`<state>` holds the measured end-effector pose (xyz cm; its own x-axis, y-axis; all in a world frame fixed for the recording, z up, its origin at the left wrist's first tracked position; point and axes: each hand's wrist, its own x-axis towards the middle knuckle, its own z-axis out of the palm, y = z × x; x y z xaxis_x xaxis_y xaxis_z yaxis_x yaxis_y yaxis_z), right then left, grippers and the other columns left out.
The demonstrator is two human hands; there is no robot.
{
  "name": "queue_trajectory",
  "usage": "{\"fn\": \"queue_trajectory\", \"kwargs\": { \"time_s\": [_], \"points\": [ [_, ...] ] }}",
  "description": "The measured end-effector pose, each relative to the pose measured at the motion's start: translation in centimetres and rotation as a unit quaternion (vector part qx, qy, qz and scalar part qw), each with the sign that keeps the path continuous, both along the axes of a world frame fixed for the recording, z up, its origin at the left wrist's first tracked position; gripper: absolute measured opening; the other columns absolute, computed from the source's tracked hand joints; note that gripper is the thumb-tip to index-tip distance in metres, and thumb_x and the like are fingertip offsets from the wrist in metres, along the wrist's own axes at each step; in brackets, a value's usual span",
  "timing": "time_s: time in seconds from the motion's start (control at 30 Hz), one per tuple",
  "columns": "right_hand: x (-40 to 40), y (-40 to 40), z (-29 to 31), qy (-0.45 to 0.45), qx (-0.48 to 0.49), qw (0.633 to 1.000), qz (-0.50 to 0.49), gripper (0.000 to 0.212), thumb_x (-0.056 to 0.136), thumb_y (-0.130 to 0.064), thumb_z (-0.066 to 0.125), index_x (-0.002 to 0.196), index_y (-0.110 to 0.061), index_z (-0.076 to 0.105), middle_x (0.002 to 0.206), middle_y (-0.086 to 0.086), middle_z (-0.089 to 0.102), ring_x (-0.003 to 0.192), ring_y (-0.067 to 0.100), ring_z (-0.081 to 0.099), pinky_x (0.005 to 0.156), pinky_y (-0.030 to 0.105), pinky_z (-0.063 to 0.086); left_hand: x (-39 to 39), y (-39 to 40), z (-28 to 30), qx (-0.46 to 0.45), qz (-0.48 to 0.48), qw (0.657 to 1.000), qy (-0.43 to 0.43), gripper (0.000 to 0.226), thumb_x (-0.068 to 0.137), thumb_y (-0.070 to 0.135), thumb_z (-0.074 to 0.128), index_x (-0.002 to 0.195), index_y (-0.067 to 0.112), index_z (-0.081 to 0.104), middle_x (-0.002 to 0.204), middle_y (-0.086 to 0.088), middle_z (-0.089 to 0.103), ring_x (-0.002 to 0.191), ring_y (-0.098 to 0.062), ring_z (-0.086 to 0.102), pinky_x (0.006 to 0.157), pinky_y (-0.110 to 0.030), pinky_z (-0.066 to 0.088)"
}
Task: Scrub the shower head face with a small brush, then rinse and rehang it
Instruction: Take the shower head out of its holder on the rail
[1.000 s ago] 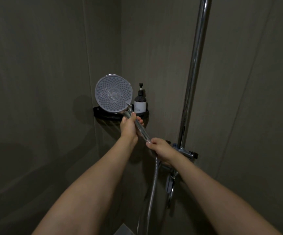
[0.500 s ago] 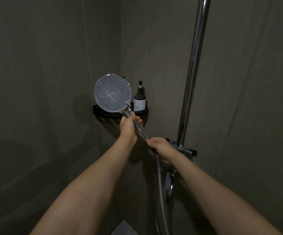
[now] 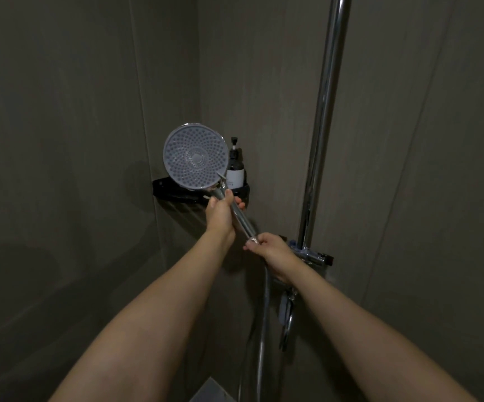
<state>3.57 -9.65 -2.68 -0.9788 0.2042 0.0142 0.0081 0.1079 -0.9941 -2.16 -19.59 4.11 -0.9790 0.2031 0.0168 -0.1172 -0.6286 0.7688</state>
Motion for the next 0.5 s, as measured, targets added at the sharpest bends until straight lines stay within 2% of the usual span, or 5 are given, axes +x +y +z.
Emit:
{"fn": "queue_trajectory", "kwargs": {
  "time_s": [0.07, 0.2, 0.27, 0.4, 0.5],
  "points": [
    [-0.09, 0.09, -0.2, 0.001, -0.046, 0.999, -0.008, 0.031, 0.087, -0.039, 0.056, 0.099, -0.011, 0.061, 0.097, 0.011, 0.063, 0.094, 0.029, 0.059, 0.093, 0.048, 0.046, 0.03, 0.1, 0.0, -0.007, 0.0, 1.0, 0.001, 0.009, 0.097, 0.014, 0.045, 0.104, 0.014, 0.05, 0.075, -0.003, 0.05, 0.069, -0.013, 0.051, 0.079, -0.029, 0.048],
    [-0.09, -0.11, -0.2, 0.004, -0.044, 0.999, -0.013, 0.014, 0.094, -0.023, 0.051, 0.085, -0.019, 0.061, 0.084, 0.003, 0.061, 0.081, 0.02, 0.058, 0.08, 0.036, 0.047, -0.21, 0.22, 0.0, -0.013, 0.007, 1.0, 0.007, 0.009, 0.097, 0.014, 0.045, 0.092, 0.017, 0.051, 0.074, -0.003, 0.049, 0.067, -0.013, 0.05, 0.074, -0.028, 0.047],
    [-0.24, 0.07, -0.34, 0.022, -0.068, 0.997, -0.028, 0.005, 0.093, -0.022, 0.054, 0.089, -0.021, 0.057, 0.088, 0.002, 0.061, 0.088, 0.021, 0.058, 0.088, 0.039, 0.048, -0.37, 0.21, -0.12, -0.014, 0.008, 1.0, 0.008, 0.006, 0.098, 0.015, 0.044, 0.097, 0.016, 0.05, 0.073, -0.003, 0.05, 0.067, -0.013, 0.051, 0.073, -0.028, 0.046],
    [-0.62, 0.49, -0.5, 0.006, -0.063, 0.998, 0.005, 0.014, 0.095, -0.021, 0.05, 0.088, -0.015, 0.061, 0.085, 0.005, 0.063, 0.086, 0.023, 0.061, 0.085, 0.039, 0.048, -0.46, 0.18, -0.32, -0.024, 0.006, 1.0, 0.008, 0.006, 0.097, 0.015, 0.045, 0.096, 0.016, 0.05, 0.075, -0.003, 0.05, 0.068, -0.013, 0.052, 0.072, -0.028, 0.047],
    [-0.56, 0.46, -0.73, 0.011, -0.111, 0.994, -0.01, 0.016, 0.093, -0.027, 0.053, 0.096, -0.013, 0.06, 0.095, 0.01, 0.064, 0.098, 0.032, 0.061, 0.096, 0.047, 0.047, -0.61, 0.25, -0.56, -0.03, 0.001, 1.0, 0.007, 0.009, 0.097, 0.017, 0.046, 0.103, 0.015, 0.053, 0.078, -0.002, 0.053, 0.072, -0.014, 0.054, 0.079, -0.03, 0.048]
  ]
}}
